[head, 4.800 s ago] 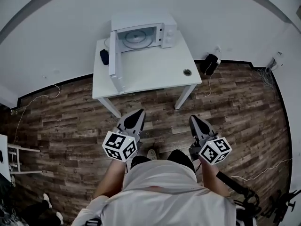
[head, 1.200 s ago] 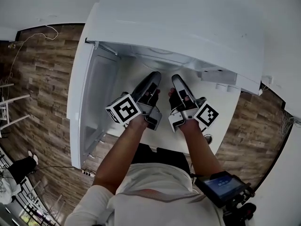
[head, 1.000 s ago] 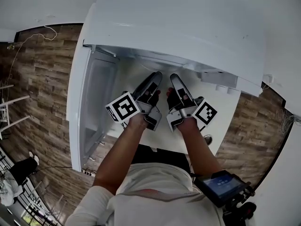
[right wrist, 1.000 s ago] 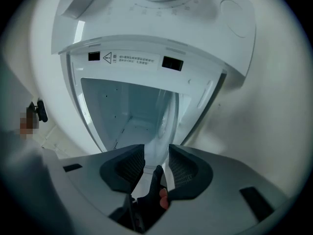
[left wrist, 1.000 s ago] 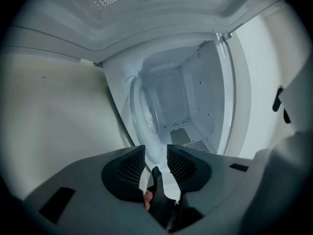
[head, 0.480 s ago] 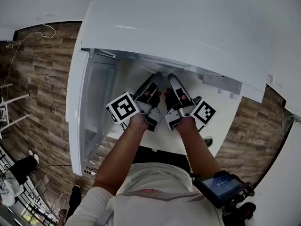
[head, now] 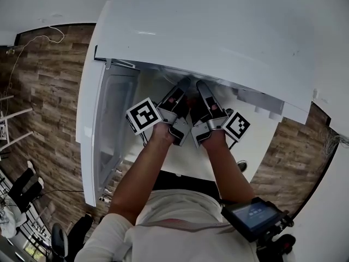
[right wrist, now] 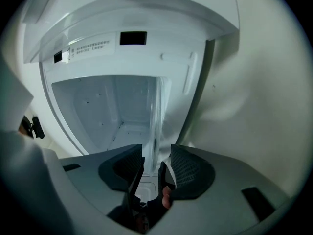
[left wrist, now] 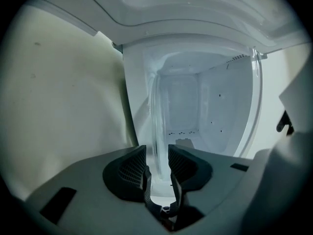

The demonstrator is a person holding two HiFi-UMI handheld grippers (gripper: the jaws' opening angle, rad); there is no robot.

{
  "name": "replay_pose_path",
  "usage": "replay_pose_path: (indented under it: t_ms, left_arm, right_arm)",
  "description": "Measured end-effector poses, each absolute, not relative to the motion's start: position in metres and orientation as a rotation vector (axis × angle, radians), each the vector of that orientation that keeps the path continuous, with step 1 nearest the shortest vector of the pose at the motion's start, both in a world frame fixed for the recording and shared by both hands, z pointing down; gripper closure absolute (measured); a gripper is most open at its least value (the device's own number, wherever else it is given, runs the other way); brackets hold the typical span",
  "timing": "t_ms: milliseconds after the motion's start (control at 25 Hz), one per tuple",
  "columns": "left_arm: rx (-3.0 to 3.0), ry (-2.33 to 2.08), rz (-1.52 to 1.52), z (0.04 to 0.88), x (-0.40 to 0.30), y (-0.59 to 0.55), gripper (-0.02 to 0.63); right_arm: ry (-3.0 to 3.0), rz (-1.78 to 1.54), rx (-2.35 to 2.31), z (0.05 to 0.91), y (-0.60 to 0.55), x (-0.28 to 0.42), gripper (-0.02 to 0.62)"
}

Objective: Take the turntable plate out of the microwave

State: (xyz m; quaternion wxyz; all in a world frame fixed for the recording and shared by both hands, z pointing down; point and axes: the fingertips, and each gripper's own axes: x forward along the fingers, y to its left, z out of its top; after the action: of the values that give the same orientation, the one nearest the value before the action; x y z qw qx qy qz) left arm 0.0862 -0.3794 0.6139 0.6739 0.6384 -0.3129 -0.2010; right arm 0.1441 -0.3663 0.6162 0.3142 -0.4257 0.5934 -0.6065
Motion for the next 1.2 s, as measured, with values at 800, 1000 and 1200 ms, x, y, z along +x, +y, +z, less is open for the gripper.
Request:
replay_pose_path:
  t_ms: [800, 1000, 1200]
  left_arm:
    - [1.430, -0.667, -0.458, 0.6138, 0.0888, -0.3861, 0.560]
    - [1.441, -0.643, -0.482, 0.6119, 0.0892, -0.3868, 0.565]
    - [1.442, -0.623, -0.512, 0.6094, 0.0895, -0.3851, 0.568]
  right_arm:
    - [1.518, -1.601, -1.112, 0.6195, -0.3742, 0.1469, 0.523]
    - [1.543, -1.585, -1.117, 0.6175, -0.3747, 0.1467, 0.548]
    - [1.565, -1.552, -1.122, 0.6157, -0.3738, 0.1473, 0.557]
